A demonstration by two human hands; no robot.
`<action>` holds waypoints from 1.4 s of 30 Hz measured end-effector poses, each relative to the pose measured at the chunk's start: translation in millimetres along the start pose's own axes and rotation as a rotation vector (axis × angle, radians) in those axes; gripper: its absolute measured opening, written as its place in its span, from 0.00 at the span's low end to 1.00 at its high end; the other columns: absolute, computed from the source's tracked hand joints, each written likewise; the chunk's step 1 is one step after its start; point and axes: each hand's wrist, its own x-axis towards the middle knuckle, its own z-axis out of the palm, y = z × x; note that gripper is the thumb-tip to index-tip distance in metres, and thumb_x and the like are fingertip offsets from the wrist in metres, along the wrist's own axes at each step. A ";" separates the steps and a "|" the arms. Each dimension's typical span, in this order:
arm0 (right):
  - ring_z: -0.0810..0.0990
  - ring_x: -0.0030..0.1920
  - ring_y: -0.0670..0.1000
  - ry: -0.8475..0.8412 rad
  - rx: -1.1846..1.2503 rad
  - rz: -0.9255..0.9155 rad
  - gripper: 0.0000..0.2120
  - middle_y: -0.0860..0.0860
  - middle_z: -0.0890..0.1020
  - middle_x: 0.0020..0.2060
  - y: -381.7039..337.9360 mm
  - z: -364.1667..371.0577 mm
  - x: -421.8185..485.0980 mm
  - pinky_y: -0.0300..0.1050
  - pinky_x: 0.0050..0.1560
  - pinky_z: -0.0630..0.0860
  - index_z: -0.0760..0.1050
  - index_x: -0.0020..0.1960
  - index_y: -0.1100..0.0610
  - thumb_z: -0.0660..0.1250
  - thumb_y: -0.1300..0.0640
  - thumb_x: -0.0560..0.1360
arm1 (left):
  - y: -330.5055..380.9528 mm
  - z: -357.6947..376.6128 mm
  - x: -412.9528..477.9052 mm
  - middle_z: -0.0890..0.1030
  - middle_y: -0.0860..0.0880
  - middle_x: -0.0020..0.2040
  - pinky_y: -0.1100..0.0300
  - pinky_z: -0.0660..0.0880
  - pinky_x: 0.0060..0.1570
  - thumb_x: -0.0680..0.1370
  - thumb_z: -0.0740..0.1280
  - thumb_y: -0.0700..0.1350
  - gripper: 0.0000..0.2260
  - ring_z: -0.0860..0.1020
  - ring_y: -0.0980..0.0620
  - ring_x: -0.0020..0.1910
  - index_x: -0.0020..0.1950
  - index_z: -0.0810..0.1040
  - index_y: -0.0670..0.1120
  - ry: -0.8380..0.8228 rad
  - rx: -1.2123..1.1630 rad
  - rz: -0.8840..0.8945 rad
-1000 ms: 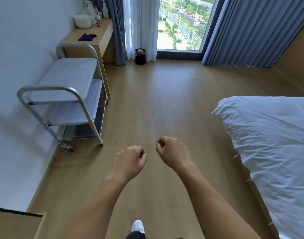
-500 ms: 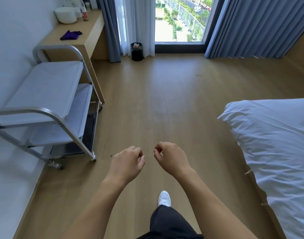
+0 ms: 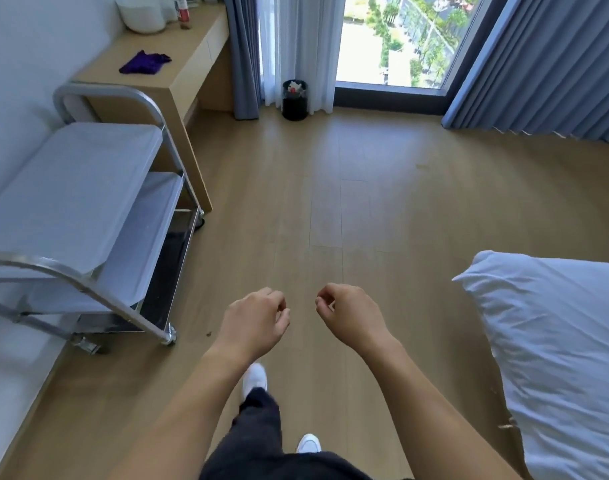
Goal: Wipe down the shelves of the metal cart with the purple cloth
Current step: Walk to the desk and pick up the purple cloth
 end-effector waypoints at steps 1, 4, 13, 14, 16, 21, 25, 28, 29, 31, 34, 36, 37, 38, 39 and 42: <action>0.80 0.47 0.48 -0.003 0.004 0.003 0.09 0.44 0.82 0.46 2.0 -1.0 13.6 0.45 0.44 0.77 0.79 0.49 0.49 0.61 0.49 0.78 | -2.0 1.0 13.4 0.77 0.55 0.48 0.59 0.66 0.38 0.79 0.60 0.54 0.09 0.78 0.53 0.46 0.49 0.76 0.51 -0.012 0.000 -0.001; 0.80 0.46 0.48 -0.012 0.009 0.008 0.09 0.44 0.82 0.46 1.9 -5.1 59.7 0.47 0.45 0.79 0.79 0.50 0.50 0.61 0.49 0.78 | -11.4 -1.9 59.4 0.77 0.55 0.48 0.59 0.66 0.39 0.79 0.60 0.54 0.09 0.77 0.53 0.46 0.50 0.76 0.51 -0.020 -0.003 0.003; 0.80 0.47 0.49 0.024 -0.015 0.000 0.09 0.45 0.83 0.47 -37.9 -43.1 256.8 0.47 0.47 0.79 0.79 0.51 0.49 0.62 0.49 0.77 | -65.5 -39.2 247.9 0.77 0.54 0.48 0.58 0.69 0.41 0.79 0.59 0.54 0.09 0.78 0.52 0.48 0.50 0.76 0.52 -0.023 0.004 0.050; 0.81 0.47 0.49 0.025 -0.013 0.004 0.09 0.45 0.83 0.47 -43.5 -49.0 278.0 0.47 0.46 0.79 0.79 0.51 0.49 0.61 0.49 0.78 | -71.2 -47.2 269.3 0.77 0.54 0.48 0.58 0.71 0.42 0.79 0.59 0.55 0.10 0.78 0.52 0.48 0.50 0.76 0.52 -0.015 0.014 0.069; 0.81 0.46 0.48 0.038 -0.008 0.014 0.10 0.44 0.83 0.47 -53.2 -58.6 317.7 0.47 0.46 0.79 0.79 0.52 0.49 0.61 0.48 0.78 | -81.8 -62.6 311.3 0.77 0.55 0.47 0.58 0.72 0.42 0.79 0.59 0.55 0.10 0.78 0.53 0.47 0.50 0.76 0.52 0.008 0.031 0.099; 0.81 0.46 0.48 0.043 0.004 0.035 0.10 0.44 0.83 0.46 -57.8 -67.0 390.9 0.47 0.46 0.79 0.79 0.51 0.49 0.61 0.48 0.78 | -101.1 -81.1 395.8 0.77 0.54 0.46 0.57 0.71 0.41 0.79 0.60 0.55 0.09 0.78 0.52 0.47 0.49 0.76 0.52 0.017 0.030 0.106; 0.81 0.46 0.48 0.028 0.006 0.052 0.09 0.44 0.83 0.46 -49.1 -70.1 453.8 0.46 0.45 0.78 0.78 0.50 0.48 0.61 0.48 0.77 | -111.1 -82.4 457.2 0.77 0.54 0.47 0.58 0.69 0.40 0.79 0.60 0.55 0.09 0.78 0.52 0.47 0.49 0.76 0.53 0.001 0.034 0.096; 0.80 0.45 0.47 0.012 0.022 0.041 0.09 0.43 0.83 0.46 -41.3 -77.5 509.9 0.47 0.46 0.79 0.78 0.50 0.48 0.61 0.48 0.77 | -114.7 -82.9 511.2 0.77 0.54 0.47 0.58 0.68 0.40 0.78 0.60 0.55 0.09 0.78 0.52 0.48 0.49 0.76 0.53 -0.002 0.039 0.082; 0.80 0.46 0.48 0.005 0.027 0.038 0.09 0.43 0.83 0.46 -38.5 -81.6 531.0 0.48 0.46 0.79 0.78 0.50 0.48 0.61 0.48 0.77 | -114.6 -83.1 531.7 0.77 0.54 0.47 0.58 0.68 0.40 0.79 0.60 0.55 0.09 0.78 0.52 0.48 0.49 0.76 0.52 -0.003 0.042 0.078; 0.81 0.47 0.48 0.006 0.029 0.025 0.09 0.44 0.83 0.46 -31.4 -92.4 576.4 0.48 0.47 0.79 0.79 0.51 0.49 0.61 0.48 0.77 | -111.7 -84.9 575.5 0.77 0.54 0.47 0.58 0.70 0.41 0.79 0.60 0.55 0.09 0.78 0.51 0.48 0.49 0.76 0.52 0.002 0.045 0.074; 0.81 0.48 0.49 0.001 0.022 -0.014 0.09 0.44 0.83 0.47 -21.1 -114.1 647.5 0.48 0.48 0.79 0.79 0.52 0.49 0.61 0.48 0.78 | -103.9 -91.4 644.4 0.77 0.54 0.47 0.58 0.72 0.42 0.79 0.60 0.55 0.09 0.78 0.51 0.47 0.49 0.76 0.52 0.023 0.045 0.045; 0.80 0.49 0.49 -0.014 0.002 -0.035 0.10 0.44 0.83 0.47 -16.2 -132.8 689.5 0.47 0.48 0.79 0.79 0.53 0.49 0.61 0.49 0.78 | -98.5 -100.0 684.4 0.77 0.54 0.46 0.58 0.69 0.41 0.79 0.60 0.55 0.09 0.78 0.51 0.47 0.48 0.76 0.52 0.007 0.037 0.012; 0.80 0.49 0.49 -0.022 -0.006 -0.046 0.10 0.44 0.83 0.47 -14.0 -141.2 710.1 0.47 0.48 0.79 0.79 0.53 0.49 0.60 0.48 0.78 | -96.7 -104.3 701.6 0.77 0.54 0.46 0.58 0.68 0.40 0.79 0.60 0.55 0.09 0.78 0.51 0.47 0.48 0.76 0.52 0.010 0.032 -0.006; 0.80 0.49 0.49 -0.029 -0.016 -0.059 0.10 0.44 0.83 0.47 -12.9 -148.8 731.2 0.47 0.48 0.79 0.79 0.53 0.48 0.60 0.48 0.78 | -95.4 -109.1 718.4 0.76 0.54 0.46 0.58 0.67 0.40 0.79 0.59 0.55 0.09 0.77 0.52 0.46 0.48 0.76 0.52 0.022 0.030 -0.025; 0.81 0.49 0.49 -0.032 -0.022 -0.072 0.10 0.44 0.83 0.47 -12.5 -155.3 752.1 0.47 0.48 0.79 0.79 0.53 0.48 0.60 0.48 0.78 | -95.6 -113.9 734.5 0.76 0.55 0.46 0.58 0.66 0.39 0.79 0.59 0.55 0.09 0.77 0.52 0.46 0.48 0.76 0.53 0.035 0.026 -0.041; 0.81 0.48 0.49 -0.048 -0.020 -0.101 0.10 0.44 0.83 0.47 -15.0 -166.5 802.0 0.47 0.47 0.79 0.79 0.52 0.48 0.61 0.48 0.78 | -102.2 -120.4 773.0 0.76 0.55 0.46 0.58 0.66 0.39 0.79 0.59 0.55 0.09 0.77 0.52 0.45 0.49 0.76 0.53 0.038 0.005 -0.105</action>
